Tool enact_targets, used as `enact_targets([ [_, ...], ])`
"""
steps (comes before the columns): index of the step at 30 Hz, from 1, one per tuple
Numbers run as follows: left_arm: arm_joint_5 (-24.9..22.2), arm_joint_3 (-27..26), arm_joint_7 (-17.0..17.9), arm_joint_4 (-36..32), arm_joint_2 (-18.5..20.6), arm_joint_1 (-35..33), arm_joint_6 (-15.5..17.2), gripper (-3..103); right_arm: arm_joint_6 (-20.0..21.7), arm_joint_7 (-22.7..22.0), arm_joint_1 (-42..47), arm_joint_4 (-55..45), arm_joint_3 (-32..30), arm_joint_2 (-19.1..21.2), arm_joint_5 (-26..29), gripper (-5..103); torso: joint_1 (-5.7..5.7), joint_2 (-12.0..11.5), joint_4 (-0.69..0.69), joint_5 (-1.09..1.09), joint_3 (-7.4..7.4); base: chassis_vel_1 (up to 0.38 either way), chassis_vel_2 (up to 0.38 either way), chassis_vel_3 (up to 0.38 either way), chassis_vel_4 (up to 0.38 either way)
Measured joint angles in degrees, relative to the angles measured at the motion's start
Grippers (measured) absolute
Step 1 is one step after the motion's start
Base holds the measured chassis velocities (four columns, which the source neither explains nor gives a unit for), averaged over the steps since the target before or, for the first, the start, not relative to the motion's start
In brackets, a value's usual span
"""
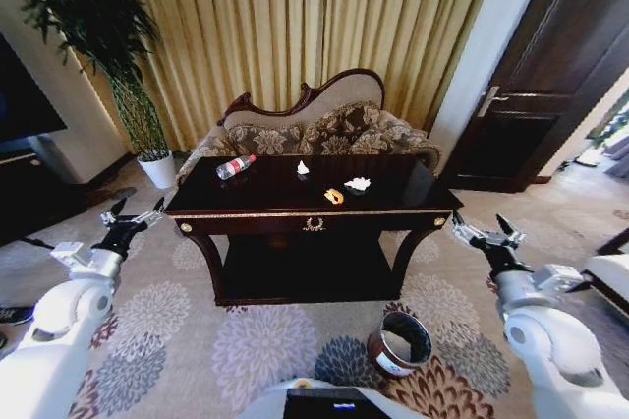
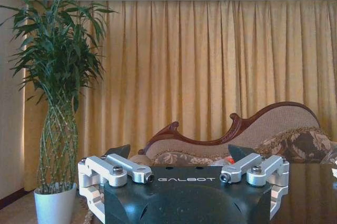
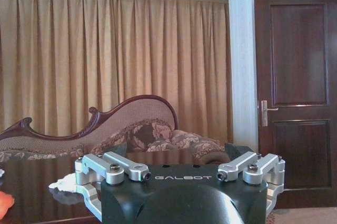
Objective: Move to the front of the table and place the trash on the table into the trash bin.
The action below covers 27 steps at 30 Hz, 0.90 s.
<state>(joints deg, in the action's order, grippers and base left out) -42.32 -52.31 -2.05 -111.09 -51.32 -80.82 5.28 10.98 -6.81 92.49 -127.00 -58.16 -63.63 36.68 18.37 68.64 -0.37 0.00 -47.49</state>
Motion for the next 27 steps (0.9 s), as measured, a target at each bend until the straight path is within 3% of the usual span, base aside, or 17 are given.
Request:
enact_targets([
  [20,0.1,-0.1,-0.1,-0.6,-0.5,-0.4,0.0,100,0.0,0.0,0.1,-0.3,-0.2,-0.3,0.2,100,0.01,0.0,-0.02,0.0,0.0,-0.133,0.116,0.132,-0.123],
  [27,-0.1,-0.5,0.0,-1.8,-0.7,-0.7,0.0,100,-0.1,0.0,-0.7,-2.1,-0.9,0.5,3.3,100,0.03,0.0,0.0,-0.01,-0.01,-0.069,0.068,0.071,-0.088],
])
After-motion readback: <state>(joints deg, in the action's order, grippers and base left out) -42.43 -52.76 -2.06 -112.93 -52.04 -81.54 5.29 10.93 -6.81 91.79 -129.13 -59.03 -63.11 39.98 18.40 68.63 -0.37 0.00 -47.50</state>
